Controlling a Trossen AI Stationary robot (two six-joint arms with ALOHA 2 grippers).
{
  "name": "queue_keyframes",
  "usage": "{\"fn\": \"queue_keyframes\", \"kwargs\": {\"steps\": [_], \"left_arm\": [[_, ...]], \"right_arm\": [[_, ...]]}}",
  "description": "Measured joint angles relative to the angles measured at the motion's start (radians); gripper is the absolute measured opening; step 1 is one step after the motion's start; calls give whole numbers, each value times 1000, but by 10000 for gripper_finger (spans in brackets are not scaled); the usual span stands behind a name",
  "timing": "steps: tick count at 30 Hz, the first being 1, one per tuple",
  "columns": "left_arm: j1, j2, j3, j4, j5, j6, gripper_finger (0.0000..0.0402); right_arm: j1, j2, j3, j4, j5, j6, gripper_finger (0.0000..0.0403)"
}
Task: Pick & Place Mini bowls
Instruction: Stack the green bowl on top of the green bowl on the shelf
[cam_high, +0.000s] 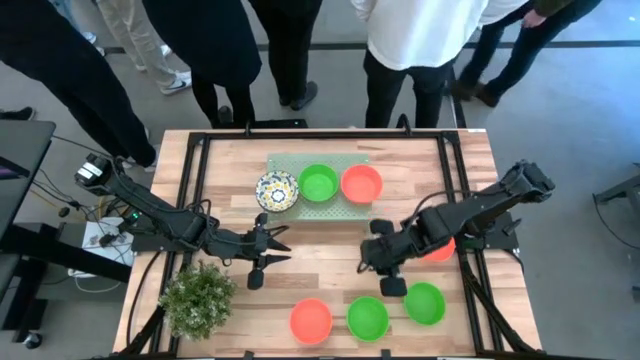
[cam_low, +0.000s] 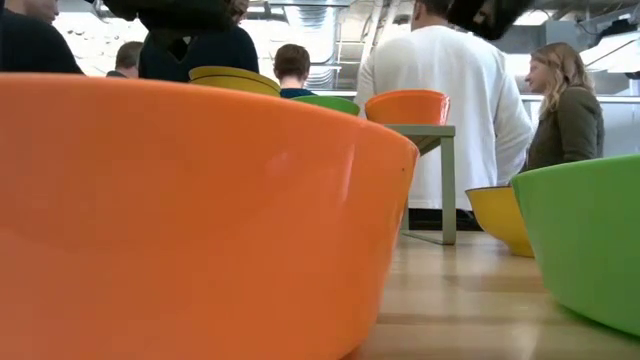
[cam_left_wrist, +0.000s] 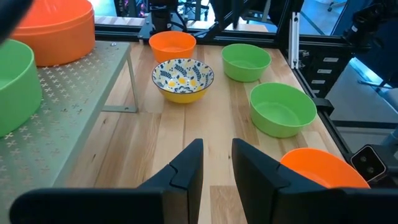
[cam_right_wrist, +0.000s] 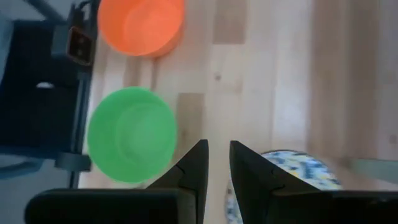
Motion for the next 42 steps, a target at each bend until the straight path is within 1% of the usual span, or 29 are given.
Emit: {"fn": "queue_keyframes", "kwargs": {"steps": [2,5,9,14,17,21,24,27,31,38,42], "left_arm": [[0,0,0,0,0,0,85],[0,0,0,1,0,0,85],[0,0,0,4,0,0,85],[0,0,0,7,0,0,85],[0,0,0,11,0,0,85],[0,0,0,12,0,0,85],[0,0,0,12,0,0,85],[0,0,0,12,0,0,85],[0,0,0,13,0,9,85],[0,0,0,13,0,16,85],[0,0,0,14,0,16,85]], "right_arm": [[17,1,-32,53,-13,2,61],[35,26,-45,121,-24,2,61],[44,101,-46,159,-70,24,61],[42,247,-43,150,-214,46,61],[39,315,-15,139,-257,23,61],[29,376,41,98,-266,20,61],[27,395,73,94,-265,20,61],[29,396,76,92,-258,20,61],[30,394,76,69,-213,19,61],[31,394,76,69,-184,17,61],[31,394,72,75,-186,17,61]]}}
